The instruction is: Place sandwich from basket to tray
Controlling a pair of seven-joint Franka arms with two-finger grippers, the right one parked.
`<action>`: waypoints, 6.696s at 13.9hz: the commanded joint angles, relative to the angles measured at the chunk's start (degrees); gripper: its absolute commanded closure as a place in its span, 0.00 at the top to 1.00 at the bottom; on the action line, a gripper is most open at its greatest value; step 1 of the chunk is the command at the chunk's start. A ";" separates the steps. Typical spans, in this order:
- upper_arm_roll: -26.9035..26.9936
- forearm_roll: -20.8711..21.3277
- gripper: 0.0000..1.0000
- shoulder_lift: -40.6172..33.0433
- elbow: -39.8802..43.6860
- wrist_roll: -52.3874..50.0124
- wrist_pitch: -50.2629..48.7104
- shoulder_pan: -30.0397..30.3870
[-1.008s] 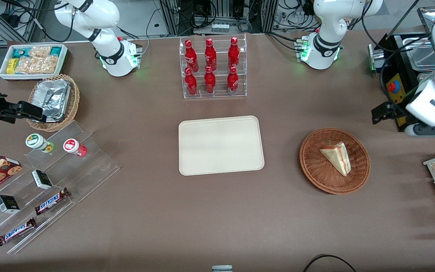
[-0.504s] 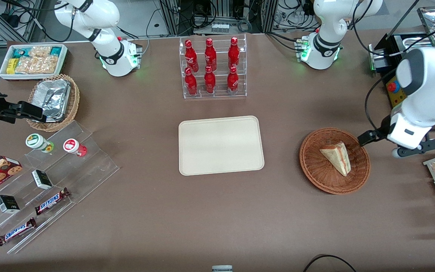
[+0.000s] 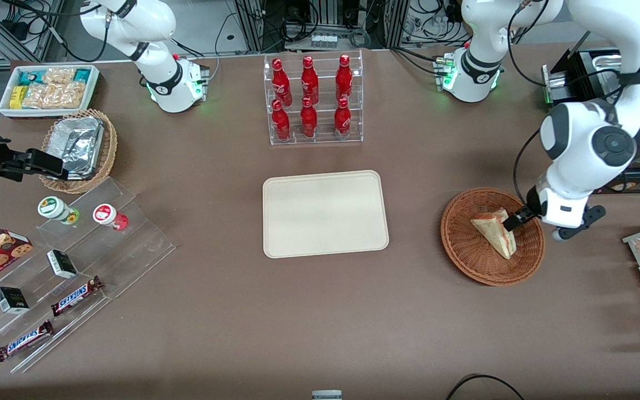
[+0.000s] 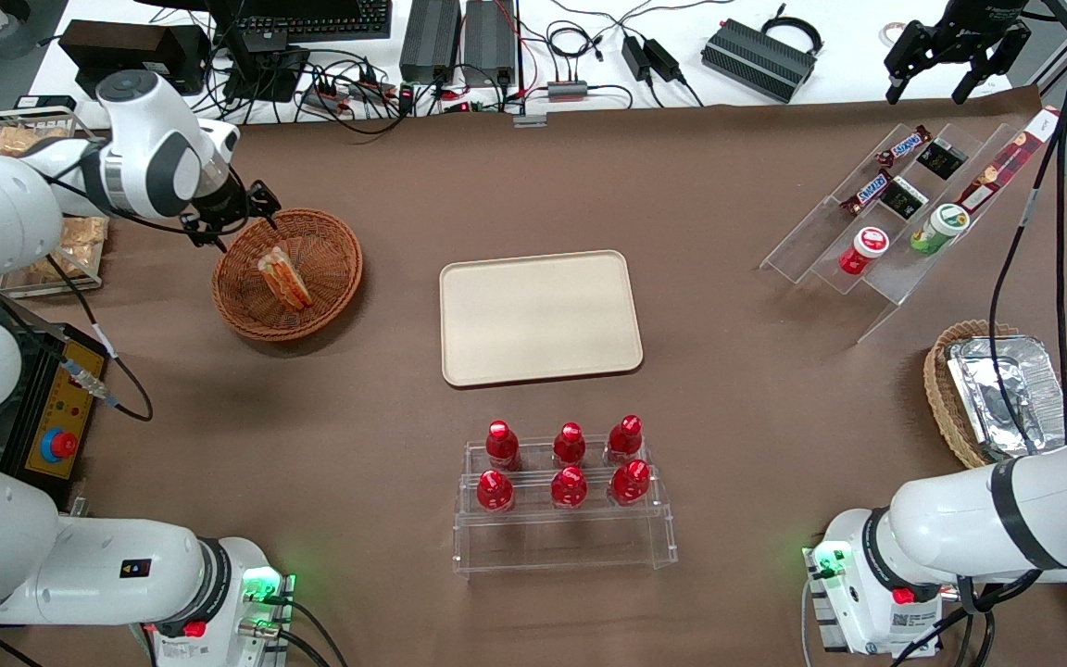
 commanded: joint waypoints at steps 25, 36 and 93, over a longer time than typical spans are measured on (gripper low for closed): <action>0.17 0.49 0.00 7.30 1.04 -4.26 0.97 -1.53; -0.26 4.80 0.00 6.42 28.99 -4.43 -33.05 -19.09; 0.44 -2.06 1.00 0.54 42.27 8.46 -51.06 -15.09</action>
